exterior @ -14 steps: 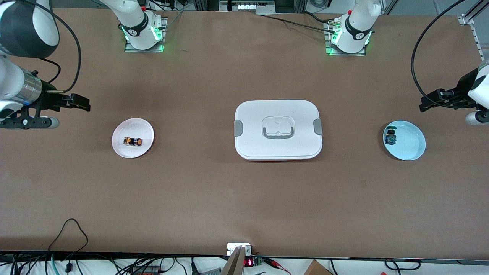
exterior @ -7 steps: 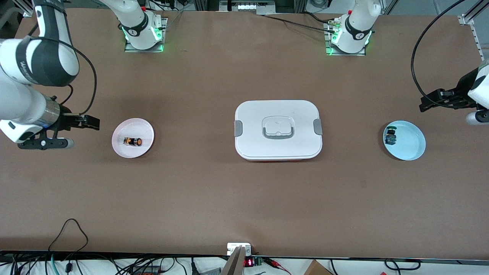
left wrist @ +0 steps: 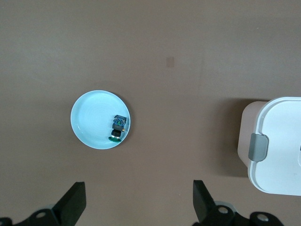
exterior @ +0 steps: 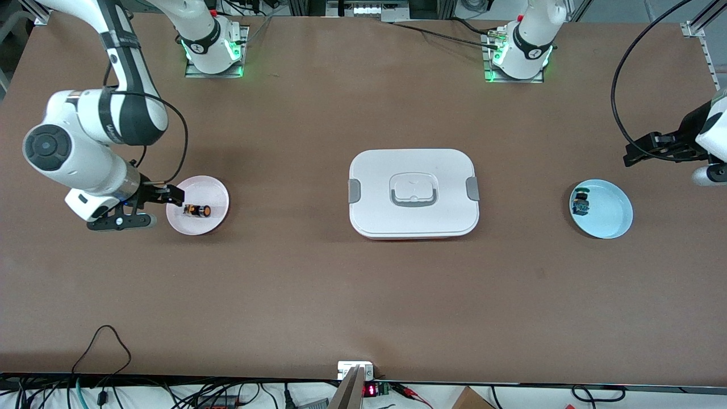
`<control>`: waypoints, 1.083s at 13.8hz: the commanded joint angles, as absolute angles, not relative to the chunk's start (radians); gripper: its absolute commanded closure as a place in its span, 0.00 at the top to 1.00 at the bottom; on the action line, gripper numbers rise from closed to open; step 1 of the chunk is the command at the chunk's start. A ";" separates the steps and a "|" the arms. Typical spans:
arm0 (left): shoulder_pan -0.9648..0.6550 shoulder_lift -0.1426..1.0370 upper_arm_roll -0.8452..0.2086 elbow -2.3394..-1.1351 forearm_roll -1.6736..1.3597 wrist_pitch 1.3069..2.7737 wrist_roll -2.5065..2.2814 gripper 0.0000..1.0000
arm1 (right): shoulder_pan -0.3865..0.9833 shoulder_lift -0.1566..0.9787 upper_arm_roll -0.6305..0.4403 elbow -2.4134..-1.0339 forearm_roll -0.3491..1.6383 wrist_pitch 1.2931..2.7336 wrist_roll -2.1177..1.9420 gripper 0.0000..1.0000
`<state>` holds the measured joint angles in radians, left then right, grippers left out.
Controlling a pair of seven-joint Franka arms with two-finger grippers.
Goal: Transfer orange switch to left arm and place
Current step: 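Lower the right gripper around the orange switch and close it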
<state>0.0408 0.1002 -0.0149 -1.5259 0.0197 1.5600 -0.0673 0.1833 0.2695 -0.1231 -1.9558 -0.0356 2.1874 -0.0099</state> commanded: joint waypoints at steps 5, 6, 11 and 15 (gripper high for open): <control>0.044 0.114 -0.015 -1.496 0.023 1.542 -0.057 1.00 | 0.158 0.305 -0.120 -2.118 0.035 2.424 0.003 1.00; 0.044 0.114 -0.015 -1.496 0.023 1.542 -0.057 1.00 | 0.158 0.325 -0.120 -2.118 0.075 2.428 0.003 1.00; 0.044 0.114 -0.015 -1.496 0.023 1.542 -0.057 1.00 | 0.160 0.383 -0.118 -2.120 0.100 2.461 0.003 1.00; 0.044 0.114 -0.015 -1.496 0.023 1.542 -0.057 1.00 | 0.161 0.411 -0.120 -2.121 0.201 2.462 -0.002 1.00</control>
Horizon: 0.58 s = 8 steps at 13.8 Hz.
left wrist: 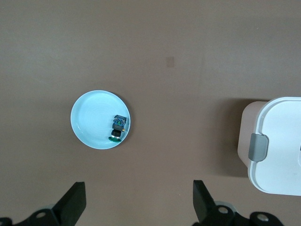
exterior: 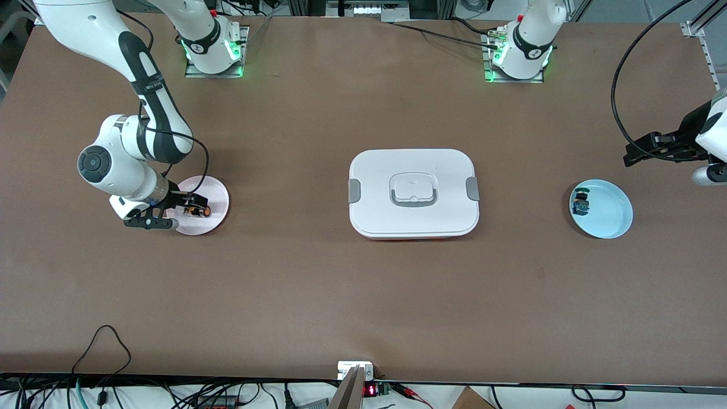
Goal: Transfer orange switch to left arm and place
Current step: 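Lower the right gripper around the orange switch and close it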
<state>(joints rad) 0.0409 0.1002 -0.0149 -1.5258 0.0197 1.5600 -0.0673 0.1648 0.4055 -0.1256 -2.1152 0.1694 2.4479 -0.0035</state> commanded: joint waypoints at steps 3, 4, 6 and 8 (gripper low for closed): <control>0.044 0.114 -0.015 -1.496 0.023 1.542 -0.057 1.00 | 0.163 0.420 -0.120 -2.121 0.201 2.479 -0.002 1.00; 0.044 0.114 -0.015 -1.496 0.023 1.542 -0.057 1.00 | 0.163 0.425 -0.120 -2.120 0.201 2.479 -0.002 1.00; 0.044 0.114 -0.015 -1.496 0.023 1.542 -0.057 1.00 | 0.163 0.431 -0.120 -2.120 0.213 2.480 -0.002 1.00; 0.044 0.114 -0.015 -1.496 0.023 1.542 -0.057 1.00 | 0.163 0.442 -0.118 -2.120 0.245 2.482 -0.006 1.00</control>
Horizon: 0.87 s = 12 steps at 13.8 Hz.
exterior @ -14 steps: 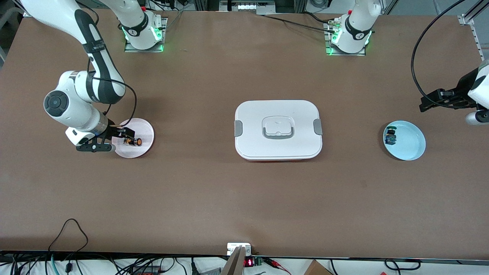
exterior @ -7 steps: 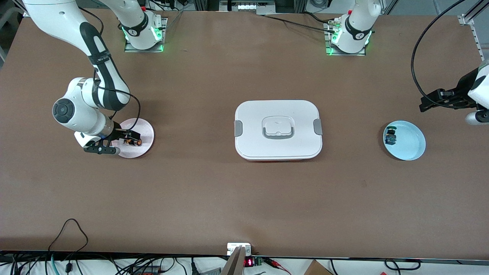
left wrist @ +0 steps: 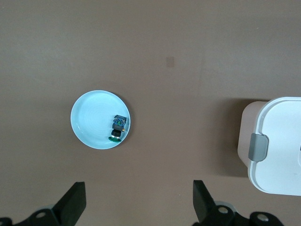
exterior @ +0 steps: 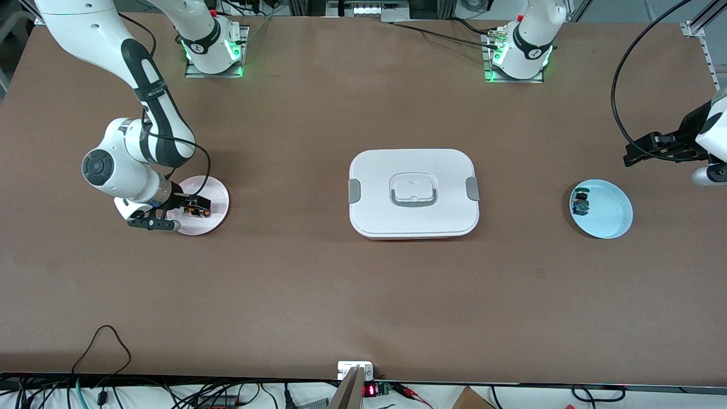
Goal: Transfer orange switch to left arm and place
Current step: 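Lower the right gripper around the orange switch and close it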
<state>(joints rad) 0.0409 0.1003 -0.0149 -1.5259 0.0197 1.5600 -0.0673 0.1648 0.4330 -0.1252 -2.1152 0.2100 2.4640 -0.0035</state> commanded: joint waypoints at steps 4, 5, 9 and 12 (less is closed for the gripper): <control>0.044 0.114 -0.015 -1.496 0.023 1.542 -0.057 1.00 | 0.161 0.454 -0.118 -2.114 0.247 2.482 -0.012 1.00; 0.044 0.114 -0.015 -1.496 0.023 1.542 -0.057 1.00 | 0.161 0.459 -0.118 -2.111 0.248 2.482 -0.011 1.00; 0.044 0.114 -0.015 -1.496 0.023 1.542 -0.057 1.00 | 0.161 0.471 -0.118 -2.103 0.302 2.482 -0.014 1.00; 0.046 0.114 -0.015 -1.496 0.023 1.542 -0.057 1.00 | 0.163 0.476 -0.118 -2.095 0.302 2.480 -0.014 1.00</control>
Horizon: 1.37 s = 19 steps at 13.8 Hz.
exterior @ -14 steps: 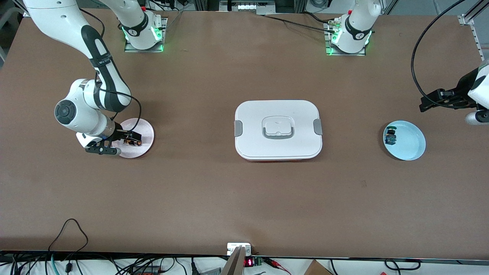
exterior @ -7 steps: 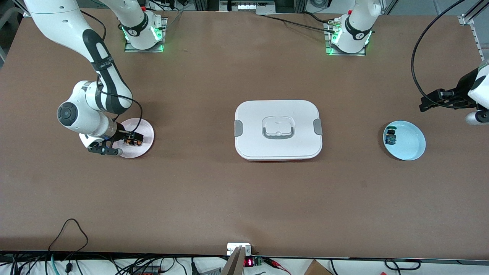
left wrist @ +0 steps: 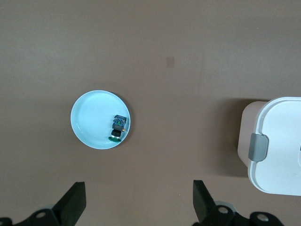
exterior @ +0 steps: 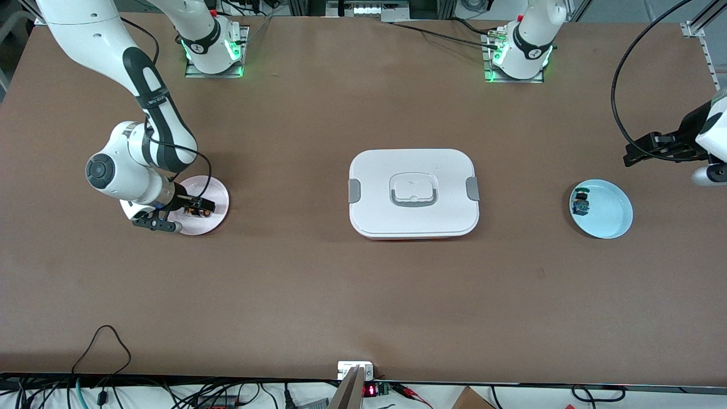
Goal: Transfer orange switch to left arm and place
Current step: 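Lower the right gripper around the orange switch and close it, then lift the orange switch with the right gripper over the white box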
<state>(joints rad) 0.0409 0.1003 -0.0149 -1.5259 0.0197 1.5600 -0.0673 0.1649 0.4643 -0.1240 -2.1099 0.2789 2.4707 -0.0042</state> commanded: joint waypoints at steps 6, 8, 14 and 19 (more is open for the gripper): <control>0.044 0.115 -0.015 -1.496 0.023 1.542 -0.057 1.00 | 0.152 0.505 -0.118 -2.068 0.302 2.477 -0.017 1.00; 0.045 0.114 -0.015 -1.496 0.023 1.542 -0.057 1.00 | 0.152 0.511 -0.118 -2.066 0.302 2.477 -0.018 1.00; 0.046 0.114 -0.015 -1.496 0.023 1.542 -0.057 1.00 | 0.161 0.500 -0.117 -2.068 0.302 2.467 -0.020 0.12; 0.046 0.114 -0.015 -1.496 0.023 1.542 -0.057 1.00 | 0.161 0.445 -0.104 -2.051 0.301 2.401 -0.021 0.02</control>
<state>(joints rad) 0.0414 0.1005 -0.0148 -1.5259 0.0197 1.5600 -0.0673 0.1637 0.4927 -0.1095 -2.0616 0.2795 2.4561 -0.0051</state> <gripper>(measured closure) 0.000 0.269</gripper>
